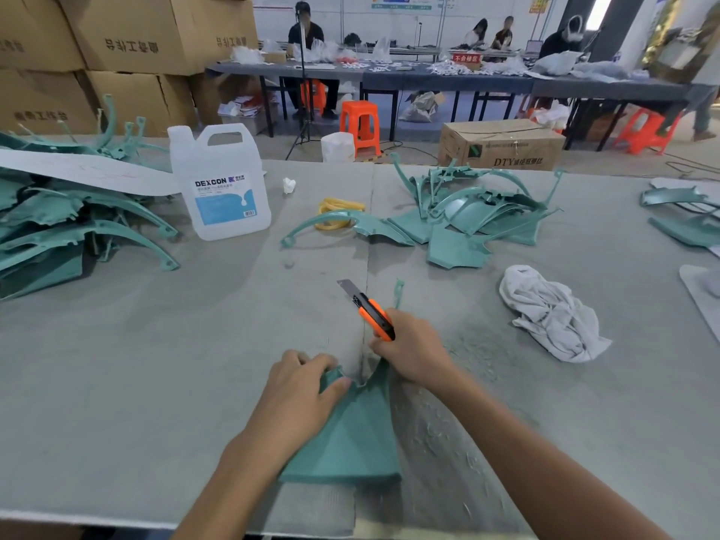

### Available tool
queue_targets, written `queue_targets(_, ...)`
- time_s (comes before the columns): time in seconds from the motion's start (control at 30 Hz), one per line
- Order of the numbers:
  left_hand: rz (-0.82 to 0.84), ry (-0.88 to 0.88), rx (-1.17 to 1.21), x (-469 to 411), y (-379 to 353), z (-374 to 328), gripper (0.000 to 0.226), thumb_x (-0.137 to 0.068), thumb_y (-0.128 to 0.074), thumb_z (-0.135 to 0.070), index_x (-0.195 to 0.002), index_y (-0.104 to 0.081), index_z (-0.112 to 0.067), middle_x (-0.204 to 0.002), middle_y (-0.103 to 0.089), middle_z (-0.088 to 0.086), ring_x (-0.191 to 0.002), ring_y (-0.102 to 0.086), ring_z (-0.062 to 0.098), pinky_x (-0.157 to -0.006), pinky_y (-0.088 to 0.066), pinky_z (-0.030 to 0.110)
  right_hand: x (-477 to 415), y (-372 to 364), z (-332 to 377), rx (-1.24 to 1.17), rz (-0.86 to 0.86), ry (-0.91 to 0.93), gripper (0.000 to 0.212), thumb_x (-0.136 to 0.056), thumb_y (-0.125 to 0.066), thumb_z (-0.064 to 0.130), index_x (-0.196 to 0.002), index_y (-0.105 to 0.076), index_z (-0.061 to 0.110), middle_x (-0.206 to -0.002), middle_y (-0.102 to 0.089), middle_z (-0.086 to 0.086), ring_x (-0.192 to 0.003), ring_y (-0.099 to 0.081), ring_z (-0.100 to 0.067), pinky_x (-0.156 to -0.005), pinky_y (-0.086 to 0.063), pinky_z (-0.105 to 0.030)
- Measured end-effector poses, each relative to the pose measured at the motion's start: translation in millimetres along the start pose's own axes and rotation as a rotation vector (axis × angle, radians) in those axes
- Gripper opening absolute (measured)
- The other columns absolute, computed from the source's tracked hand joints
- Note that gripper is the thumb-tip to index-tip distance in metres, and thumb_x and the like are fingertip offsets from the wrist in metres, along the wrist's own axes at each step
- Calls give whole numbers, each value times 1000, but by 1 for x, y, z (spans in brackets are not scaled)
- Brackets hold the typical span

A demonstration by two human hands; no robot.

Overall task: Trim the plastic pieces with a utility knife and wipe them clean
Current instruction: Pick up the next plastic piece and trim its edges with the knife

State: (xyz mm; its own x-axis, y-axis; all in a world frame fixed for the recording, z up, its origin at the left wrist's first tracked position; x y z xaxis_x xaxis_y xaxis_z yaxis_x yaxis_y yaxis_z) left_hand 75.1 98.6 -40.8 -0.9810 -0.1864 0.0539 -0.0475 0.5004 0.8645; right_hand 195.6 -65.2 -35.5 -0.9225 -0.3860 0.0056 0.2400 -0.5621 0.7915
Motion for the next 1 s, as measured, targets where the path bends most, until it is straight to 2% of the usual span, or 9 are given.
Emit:
queue_targets(0.1, 61, -139, 49, -12, -5, -6, 29, -99, -50, -49, -128, -48, -45, -117, -54, -10, -111, -53, 12, -85, -37, 27, -4, 2, -5, -10, -26, -17, 25, -91, -66, 29, -81, -44, 26, -73, -55, 3, -67, -52, -19, -55, -35, -30)
queue_targets(0.2, 111, -228, 80, -21, -11, -8, 19, -101, -50, -43, -119, -49, -42, -112, -58, -11, -105, -55, 10, -86, -43, 29, -5, 7, -7, -41, -26, -4, 28, -91, -69, 37, -88, -49, 18, -74, -56, 0, -67, -52, -19, -59, -37, -33)
queue_targets(0.3, 81, -267, 90, -33, -14, -8, 5, -102, -48, -39, -107, -49, -40, -99, -55, -8, -98, -52, 14, -84, -44, 33, -6, 15, -6, -73, -61, 24, 37, -92, -66, 51, -89, -52, 17, -72, -55, 2, -65, -50, -17, -59, -36, -33)
queue_targets(0.37, 14, -290, 42, -43, -15, -9, 8, -103, -47, -35, -108, -52, -33, -98, -55, -2, -99, -51, 21, -86, -43, 36, -5, 20, -6, -58, -84, 34, 36, -97, -55, 58, -92, -53, 23, -73, -58, 5, -66, -53, -15, -58, -38, -33)
queue_targets(0.5, -112, -307, -124, -58, -21, -9, 22, -103, -45, -38, -118, -58, -28, -109, -53, -1, -107, -46, 26, -96, -39, 39, 1, 25, -12, 50, -98, 55, 31, -105, -37, 55, -101, -53, 28, -74, -58, 7, -67, -56, -18, -57, -39, -35)
queue_targets(0.63, -166, -301, -3, -64, -23, -9, 21, -101, -52, -35, -119, -55, -26, -111, -54, -3, -105, -47, 25, -94, -39, 38, 6, 32, -19, 224, -137, 76, 28, -105, -40, 50, -104, -54, 26, -78, -57, 11, -71, -56, -16, -56, -38, -33)
queue_targets(0.73, -200, -204, 133, -70, -22, -8, 32, -99, -58, -36, -121, -48, -16, -115, -51, -1, -106, -43, 23, -93, -40, 37, 8, 37, -22, 345, -153, 82, 27, -105, -42, 49, -102, -55, 25, -79, -57, 8, -72, -56, -22, -58, -36, -34)
queue_targets(0.87, -170, -168, 64, -75, -25, -6, 27, -100, -50, -47, -101, -47, -20, -100, -51, -4, -96, -43, 21, -83, -38, 35, 14, 40, -21, 473, -148, 141, 32, -104, -42, 51, -99, -57, 24, -79, -56, 5, -68, -55, -22, -56, -38, -34)
queue_targets(1.0, -155, -156, 73, -79, -25, -4, 29, -99, -46, -51, -97, -47, -22, -95, -51, -6, -93, -42, 21, -79, -31, 33, 19, 40, -20, 530, -121, 153, 32, -104, -41, 52, -107, -60, 27, -81, -56, 6, -68, -55, -21, -57, -38, -33)
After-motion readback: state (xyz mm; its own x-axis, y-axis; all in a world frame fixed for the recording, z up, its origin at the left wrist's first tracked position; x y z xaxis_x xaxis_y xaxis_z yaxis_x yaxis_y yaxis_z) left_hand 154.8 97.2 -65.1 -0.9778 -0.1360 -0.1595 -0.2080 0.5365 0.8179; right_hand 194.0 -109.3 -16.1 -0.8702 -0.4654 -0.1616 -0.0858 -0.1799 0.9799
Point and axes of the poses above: each hand's wrist, its own x-axis away from the middle knuckle, its own y-axis out of the back of the hand, z = x × y, the point moved 4 cm from there along -x, towards the middle knuckle
